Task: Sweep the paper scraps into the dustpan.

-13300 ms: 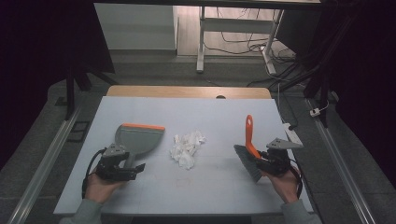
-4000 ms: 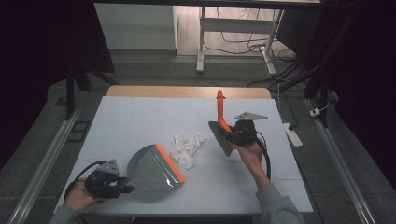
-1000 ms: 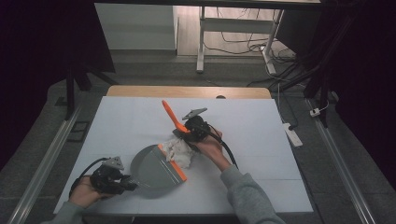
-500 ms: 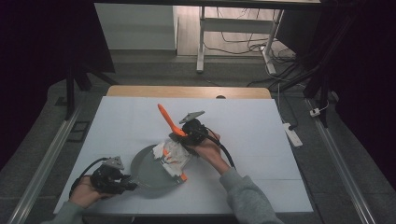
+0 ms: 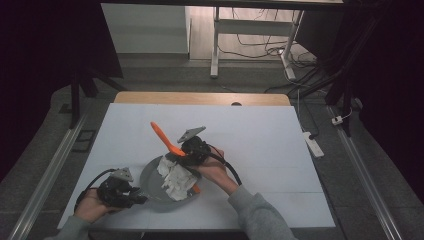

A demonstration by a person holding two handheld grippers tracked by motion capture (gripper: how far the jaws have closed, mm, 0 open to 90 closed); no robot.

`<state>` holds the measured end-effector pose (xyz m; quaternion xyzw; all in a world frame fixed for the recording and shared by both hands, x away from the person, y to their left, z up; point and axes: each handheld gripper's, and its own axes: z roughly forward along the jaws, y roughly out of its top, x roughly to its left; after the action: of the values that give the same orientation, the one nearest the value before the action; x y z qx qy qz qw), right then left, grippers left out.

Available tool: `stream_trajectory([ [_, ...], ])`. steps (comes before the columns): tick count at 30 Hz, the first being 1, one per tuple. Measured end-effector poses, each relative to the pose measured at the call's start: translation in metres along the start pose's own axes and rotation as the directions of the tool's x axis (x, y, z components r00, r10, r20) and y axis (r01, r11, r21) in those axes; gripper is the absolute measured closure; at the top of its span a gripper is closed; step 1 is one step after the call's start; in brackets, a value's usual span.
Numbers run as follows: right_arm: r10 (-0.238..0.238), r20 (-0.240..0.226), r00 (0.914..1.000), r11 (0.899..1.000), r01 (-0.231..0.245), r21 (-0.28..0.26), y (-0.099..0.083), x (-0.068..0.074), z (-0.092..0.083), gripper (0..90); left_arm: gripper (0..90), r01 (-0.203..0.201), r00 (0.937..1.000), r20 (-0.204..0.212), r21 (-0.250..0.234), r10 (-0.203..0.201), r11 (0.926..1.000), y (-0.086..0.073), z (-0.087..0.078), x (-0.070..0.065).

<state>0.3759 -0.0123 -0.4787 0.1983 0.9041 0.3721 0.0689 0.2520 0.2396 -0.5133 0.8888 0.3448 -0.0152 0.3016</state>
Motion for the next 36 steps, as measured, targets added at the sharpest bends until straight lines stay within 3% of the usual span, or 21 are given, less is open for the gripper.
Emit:
stream_trajectory([
  [5,-0.018,-0.025,0.9995,0.998,0.016,-0.063,0.009,0.008,-0.012,70.3,61.7,0.001,1.0,0.0,-0.001,-0.001,1.0,0.0,0.0,0.0],
  [6,-0.008,-0.01,0.9999,0.995,0.007,-0.098,0.013,0.005,-0.023,70.3,61.7,0.001,1.0,0.0,-0.001,-0.001,1.0,0.0,0.0,0.0],
  [9,0.016,0.025,0.9996,0.99,-0.012,-0.138,0.015,-0.005,-0.039,70.3,61.7,-0.002,1.0,0.001,0.001,0.002,1.0,-0.001,-0.001,0.001],
  [16,0.081,0.089,0.9927,0.986,-0.067,-0.155,0.009,-0.031,-0.053,70.3,61.7,-0.001,1.0,0.001,0.0,0.001,1.0,-0.001,-0.001,0.001],
  [20,0.105,0.124,0.9867,0.99,-0.091,-0.111,0.003,-0.045,-0.04,70.3,61.7,0.0,1.0,0.002,-0.001,0.0,1.0,0.0,-0.001,0.001],
  [25,0.125,0.129,0.9837,0.992,-0.119,-0.05,0.0,-0.054,-0.012,70.3,61.7,0.003,1.0,0.004,-0.003,-0.003,1.0,-0.001,-0.001,0.001],
  [29,0.114,0.121,0.986,0.993,-0.114,-0.008,0.0,-0.05,0.005,70.4,61.7,0.004,1.0,0.008,-0.005,-0.004,1.0,-0.001,0.0,0.002],
  [36,0.076,0.094,0.9926,0.996,-0.08,0.043,0.008,-0.031,0.018,70.4,61.7,0.003,1.0,0.002,-0.003,-0.003,1.0,-0.001,0.0,0.001],
])
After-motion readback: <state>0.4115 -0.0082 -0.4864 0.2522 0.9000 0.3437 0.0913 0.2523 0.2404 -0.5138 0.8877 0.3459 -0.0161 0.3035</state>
